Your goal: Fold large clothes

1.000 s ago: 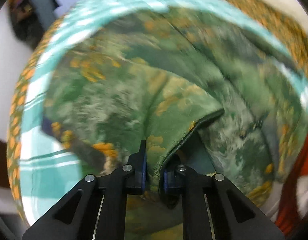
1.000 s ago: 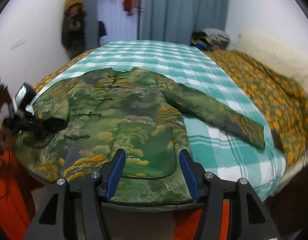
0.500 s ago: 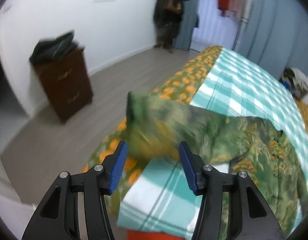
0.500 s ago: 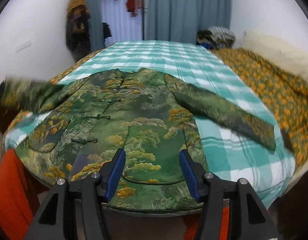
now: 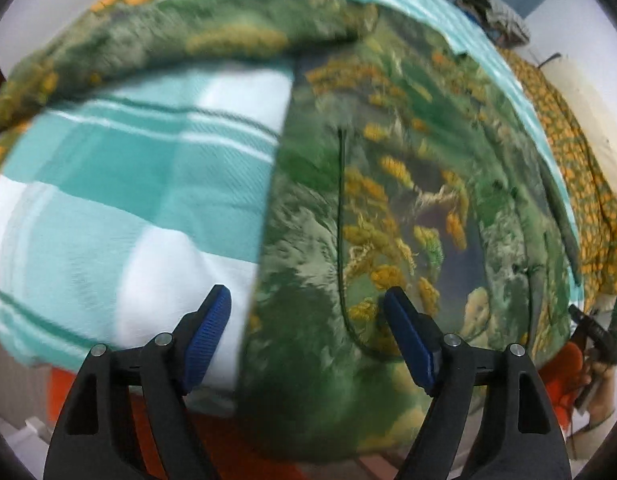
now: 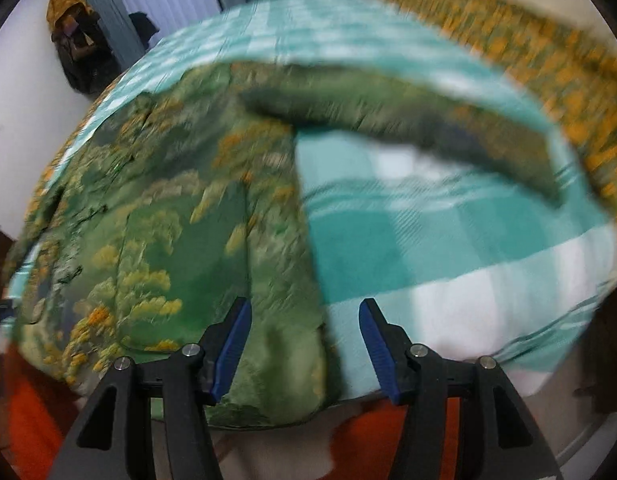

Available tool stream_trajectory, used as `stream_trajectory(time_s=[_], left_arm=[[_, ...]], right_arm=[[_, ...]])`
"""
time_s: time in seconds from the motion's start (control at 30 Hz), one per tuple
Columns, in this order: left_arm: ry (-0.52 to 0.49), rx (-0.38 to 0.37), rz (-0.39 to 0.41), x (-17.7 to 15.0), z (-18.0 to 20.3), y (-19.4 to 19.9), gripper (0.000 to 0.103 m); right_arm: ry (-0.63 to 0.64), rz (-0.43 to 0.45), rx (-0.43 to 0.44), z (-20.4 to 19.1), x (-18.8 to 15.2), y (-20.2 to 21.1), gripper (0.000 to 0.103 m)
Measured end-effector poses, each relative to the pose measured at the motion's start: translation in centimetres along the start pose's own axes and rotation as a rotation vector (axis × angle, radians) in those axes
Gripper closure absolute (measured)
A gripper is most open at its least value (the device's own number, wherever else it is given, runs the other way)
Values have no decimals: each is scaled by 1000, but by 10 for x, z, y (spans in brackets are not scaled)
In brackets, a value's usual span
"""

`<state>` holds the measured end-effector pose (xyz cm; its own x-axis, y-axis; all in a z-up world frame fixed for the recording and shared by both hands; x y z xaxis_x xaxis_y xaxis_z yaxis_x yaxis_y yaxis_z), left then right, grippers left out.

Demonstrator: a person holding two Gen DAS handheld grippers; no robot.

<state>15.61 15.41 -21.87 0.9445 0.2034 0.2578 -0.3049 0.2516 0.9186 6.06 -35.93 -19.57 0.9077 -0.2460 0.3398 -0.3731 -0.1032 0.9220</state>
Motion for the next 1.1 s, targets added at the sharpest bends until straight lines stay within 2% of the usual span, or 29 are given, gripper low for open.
stream_trajectory(time_s=[0.1,0.13,0.17,0.2,0.23,0.27,0.3,0.33,0.4,0.47,0.6,0.67,0.73,0.77,0.83,0.9,0.97,1.03,1.1], left_arm=[[-34,-5,-2,-7,13,-9,18],[-53,4,-3,-10,18,-11,22],[-68,18,0,-12,21,-13,30],[-80,26,-2,-14,23,-16,48],[-84,31,-3,-17,25,-19,61],[-82,25,-3,-18,25,-19,66],[-75,6,-4,-17,26,-19,75],[-67,-8,-4,-17,28,-18,79],[-72,-8,-2,-18,27,-15,82],[-96,0,-6,-23,27,-9,84],[-161,28,-18,-34,26,-3,84],[-163,36,-19,-38,22,-6,80],[-146,50,5,-35,20,-5,68],[-140,58,19,-31,22,-4,66],[-139,79,63,-26,23,6,47],[-141,80,115,-23,29,18,36],[-140,68,174,-17,39,31,28],[-147,71,253,-12,50,44,14],[-160,80,332,-6,66,51,8]], right_arm=[[-6,-56,27,-3,-7,-23,46],[-2,-55,26,-4,-8,-26,46],[-4,-49,33,-6,-9,-27,45],[-7,-46,42,-7,-8,-28,47],[-7,-42,49,-7,-8,-26,53],[-4,-35,44,-8,-8,-25,73],[-4,-26,34,-8,-8,-23,81],[-4,-20,36,-9,-8,-21,83],[14,-4,32,-15,-8,-15,89],[62,19,-1,-22,-11,-5,90],[85,29,-14,-28,-19,11,91],[102,19,-35,-26,-28,13,91],[116,25,-66,-29,-28,8,91],[113,28,-76,-29,-26,5,86],[68,43,-90,-28,-18,5,81],[43,72,-91,-28,-11,11,59],[48,132,-117,-31,-9,22,57],[73,221,-171,-35,-8,37,55],[103,303,-223,-39,-6,49,44]])
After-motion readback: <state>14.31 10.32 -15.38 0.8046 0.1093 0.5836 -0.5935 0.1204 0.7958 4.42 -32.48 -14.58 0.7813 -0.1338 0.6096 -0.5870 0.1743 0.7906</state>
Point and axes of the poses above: each gripper's, at about its wrist camera, not at the fingertips, and y roughly against the way its jaws point, z to its right, x to its top, the point moved 5 cm from there along -y, roughly the way its jaws point, and after that the axes turned 1 degree about y, right-handed, at the moved point
